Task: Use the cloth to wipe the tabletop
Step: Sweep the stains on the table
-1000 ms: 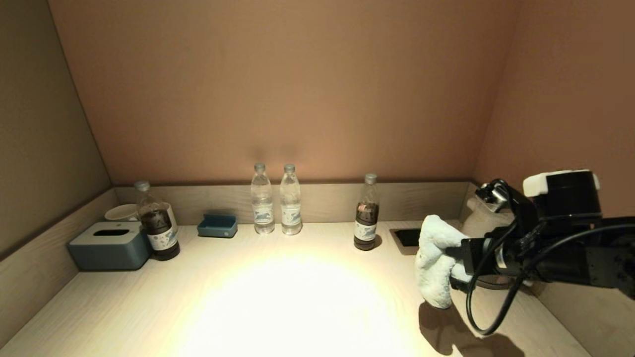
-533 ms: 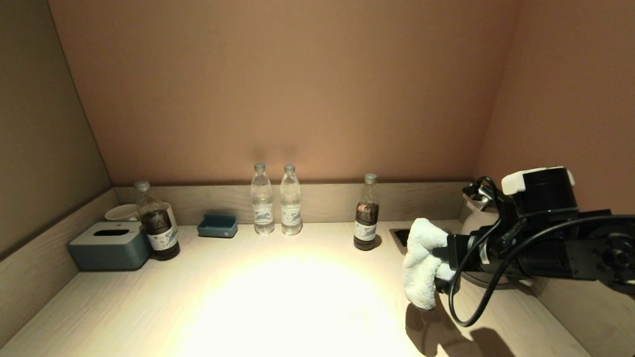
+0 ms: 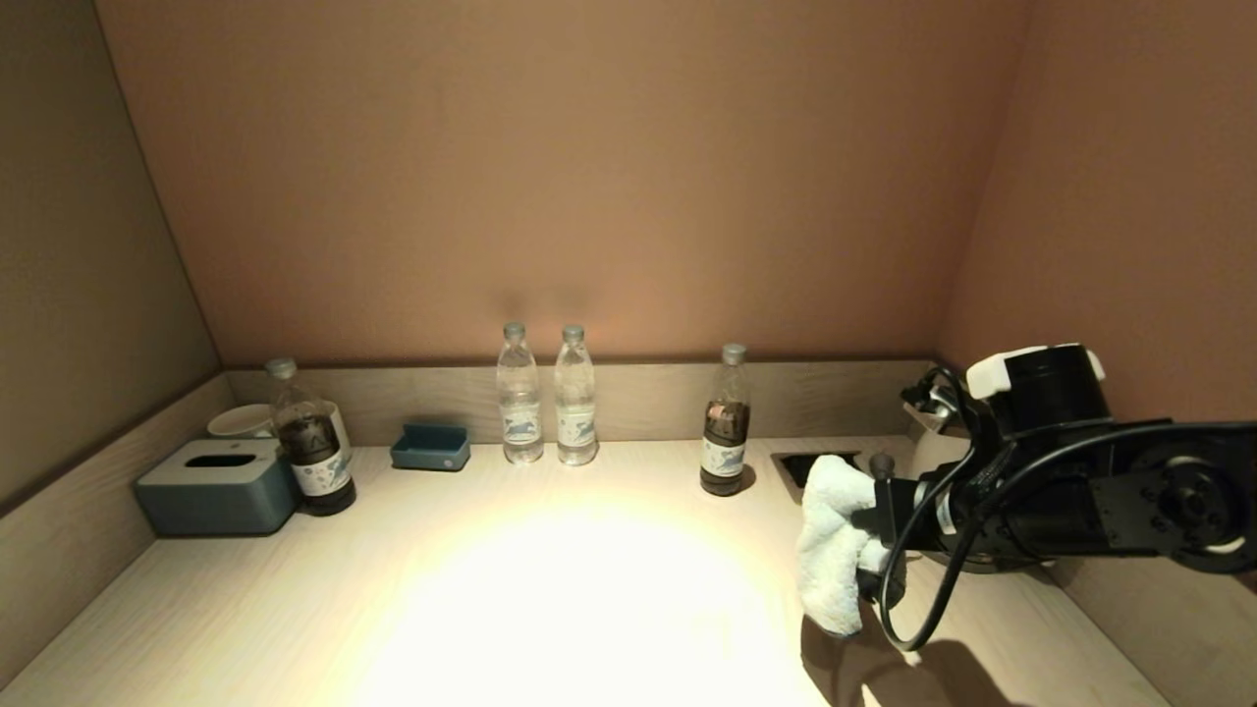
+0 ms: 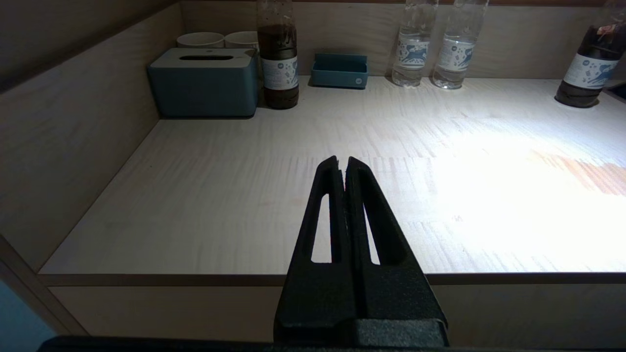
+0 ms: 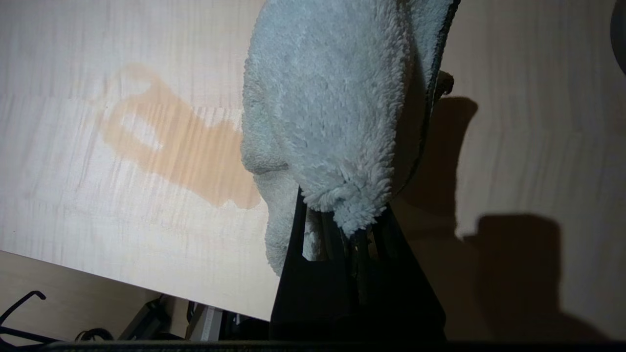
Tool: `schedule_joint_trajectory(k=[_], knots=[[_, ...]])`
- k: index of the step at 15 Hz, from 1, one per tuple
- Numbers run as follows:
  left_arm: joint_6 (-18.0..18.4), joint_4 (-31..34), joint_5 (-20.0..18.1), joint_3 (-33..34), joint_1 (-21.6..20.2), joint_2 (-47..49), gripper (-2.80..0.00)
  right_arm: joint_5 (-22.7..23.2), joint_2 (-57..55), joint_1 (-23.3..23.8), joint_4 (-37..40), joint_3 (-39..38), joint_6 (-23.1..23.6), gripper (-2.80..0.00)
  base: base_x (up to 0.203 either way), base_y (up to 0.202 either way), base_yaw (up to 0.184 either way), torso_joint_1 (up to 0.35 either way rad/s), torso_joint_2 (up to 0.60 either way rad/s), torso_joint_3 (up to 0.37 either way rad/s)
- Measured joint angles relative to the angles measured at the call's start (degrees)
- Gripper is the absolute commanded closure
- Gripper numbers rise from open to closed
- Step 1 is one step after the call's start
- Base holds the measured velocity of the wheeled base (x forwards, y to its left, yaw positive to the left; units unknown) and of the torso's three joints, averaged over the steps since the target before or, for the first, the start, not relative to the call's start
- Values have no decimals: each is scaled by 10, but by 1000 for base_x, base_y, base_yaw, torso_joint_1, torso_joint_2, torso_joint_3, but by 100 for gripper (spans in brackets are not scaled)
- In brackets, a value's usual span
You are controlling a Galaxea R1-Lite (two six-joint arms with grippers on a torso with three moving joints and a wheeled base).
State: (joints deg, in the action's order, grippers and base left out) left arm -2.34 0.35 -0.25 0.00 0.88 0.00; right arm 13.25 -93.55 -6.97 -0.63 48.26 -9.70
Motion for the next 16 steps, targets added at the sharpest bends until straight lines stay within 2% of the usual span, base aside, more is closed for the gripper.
schedule_joint_trajectory(k=[2,7,16], knots=[[0,0,0,0,0,0,0,0,-6,-3,15,2,0,0,0,0,0,0,0,0],[0,0,0,0,0,0,0,-7,-25,-49,52,2,-1,0,0,0,0,0,0,0],[0,0,0,0,0,0,0,-19,-96,-95,51,12,-2,0,0,0,0,0,0,0]])
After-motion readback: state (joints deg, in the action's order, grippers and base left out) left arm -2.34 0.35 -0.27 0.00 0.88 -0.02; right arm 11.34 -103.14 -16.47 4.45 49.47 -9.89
